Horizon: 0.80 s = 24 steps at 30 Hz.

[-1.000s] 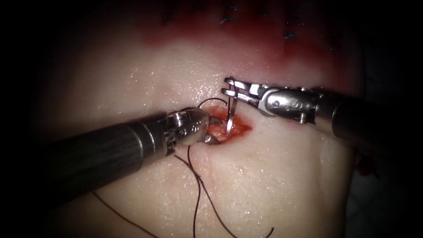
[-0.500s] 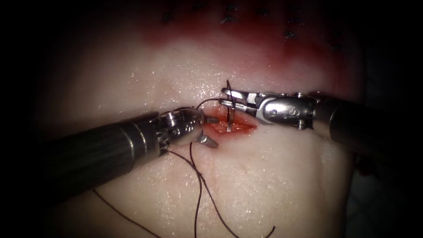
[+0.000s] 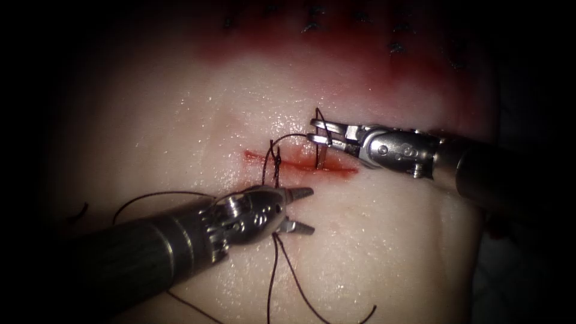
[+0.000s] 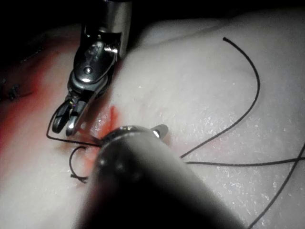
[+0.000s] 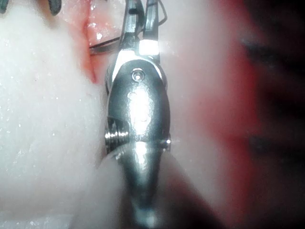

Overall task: Wound Closure
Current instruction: Throw the needle into skin beneath incision with right jaws

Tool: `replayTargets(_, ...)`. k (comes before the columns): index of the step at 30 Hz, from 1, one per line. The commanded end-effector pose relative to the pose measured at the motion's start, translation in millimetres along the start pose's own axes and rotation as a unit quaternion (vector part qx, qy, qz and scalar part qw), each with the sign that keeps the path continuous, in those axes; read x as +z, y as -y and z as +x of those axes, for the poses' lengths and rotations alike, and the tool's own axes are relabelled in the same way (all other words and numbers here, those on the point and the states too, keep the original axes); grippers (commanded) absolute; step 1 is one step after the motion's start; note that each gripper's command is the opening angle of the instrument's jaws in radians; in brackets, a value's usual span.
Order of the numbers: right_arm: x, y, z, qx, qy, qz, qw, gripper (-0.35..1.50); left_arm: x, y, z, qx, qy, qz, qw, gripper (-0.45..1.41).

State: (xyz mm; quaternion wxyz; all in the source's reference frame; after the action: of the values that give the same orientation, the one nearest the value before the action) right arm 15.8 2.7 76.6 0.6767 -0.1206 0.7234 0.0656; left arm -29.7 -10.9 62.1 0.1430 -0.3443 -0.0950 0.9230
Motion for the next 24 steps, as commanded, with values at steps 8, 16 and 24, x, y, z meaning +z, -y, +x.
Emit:
replayTargets(8,0.8,-0.4,-0.6,0.032,0.005,0.022,0.999,-0.35,2.4,-0.9,-0.8,0.01,-0.008,-0.001,1.0,0.59)
replayTargets(16,1.1,-1.2,-0.7,0.07,0.006,0.01,0.998,-0.35,3.0,-1.7,-1.4,0.015,-0.007,0.003,1.0,0.58)
replayTargets(24,1.3,-2.0,-0.4,0.079,0.012,-0.004,0.997,-0.35,3.5,-2.5,-2.5,0.023,-0.005,0.001,1.0,0.58)
